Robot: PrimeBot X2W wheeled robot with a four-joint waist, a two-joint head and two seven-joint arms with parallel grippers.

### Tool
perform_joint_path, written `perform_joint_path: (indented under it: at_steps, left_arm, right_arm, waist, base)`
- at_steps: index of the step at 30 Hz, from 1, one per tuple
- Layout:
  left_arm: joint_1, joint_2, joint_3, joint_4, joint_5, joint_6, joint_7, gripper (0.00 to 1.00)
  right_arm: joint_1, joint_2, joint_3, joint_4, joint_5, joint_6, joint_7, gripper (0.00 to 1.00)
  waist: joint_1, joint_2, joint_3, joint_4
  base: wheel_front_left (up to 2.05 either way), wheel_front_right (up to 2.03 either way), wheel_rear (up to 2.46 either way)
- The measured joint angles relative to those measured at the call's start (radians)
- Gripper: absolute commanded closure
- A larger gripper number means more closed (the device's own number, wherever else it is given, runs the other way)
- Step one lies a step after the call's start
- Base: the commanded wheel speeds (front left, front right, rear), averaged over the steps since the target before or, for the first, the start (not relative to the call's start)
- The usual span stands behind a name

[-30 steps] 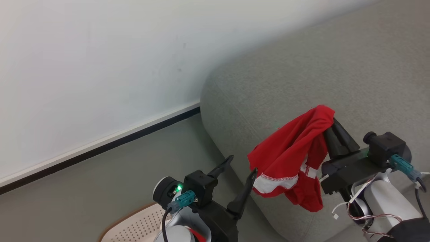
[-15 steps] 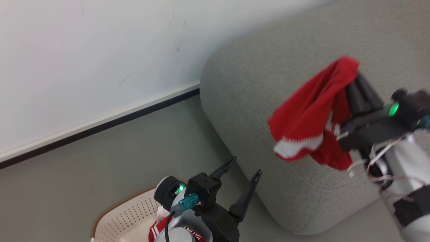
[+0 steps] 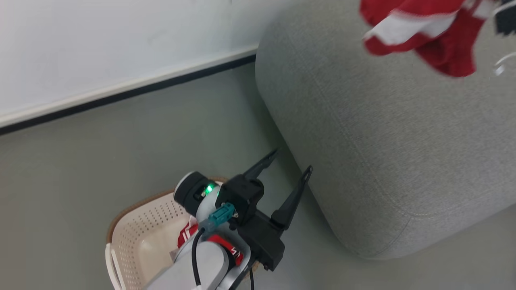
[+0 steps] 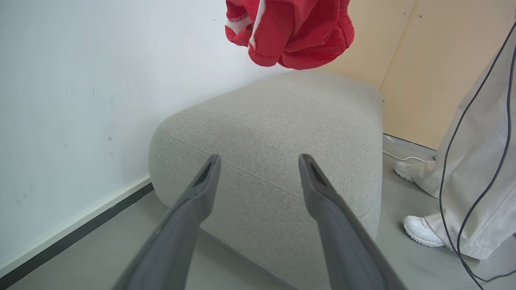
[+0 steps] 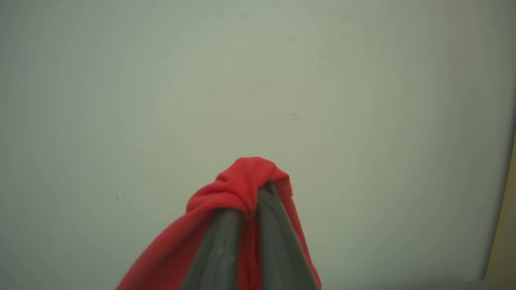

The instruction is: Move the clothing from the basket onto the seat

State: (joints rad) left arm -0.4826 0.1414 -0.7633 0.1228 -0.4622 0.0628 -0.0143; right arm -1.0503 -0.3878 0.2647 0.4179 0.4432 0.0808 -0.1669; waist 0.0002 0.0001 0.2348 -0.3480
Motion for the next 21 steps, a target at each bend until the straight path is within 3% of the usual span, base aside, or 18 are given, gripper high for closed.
perform_joint_path:
  at_steps: [11,21]
  left_arm:
    - [-0.125,0.0,0.007,-0.086,0.057,0.008,0.032,0.0]
    - [-0.17,0.028,0.01,-0.115,0.096,0.008,0.058,0.0]
  right_arm:
    - [-0.2,-0.098,-0.084,0.157,0.024,0.003,0.026,1.0]
    - [-0.293,-0.118,-0.108,0.296,0.015,-0.021,0.018,1.0]
  waist:
    - [0.0,0.0,0.153,0.066]
    - [0.0,0.0001,0.282,0.12]
  base:
    - [0.0,0.0,0.0]
    - [0.0,0.0,0.0]
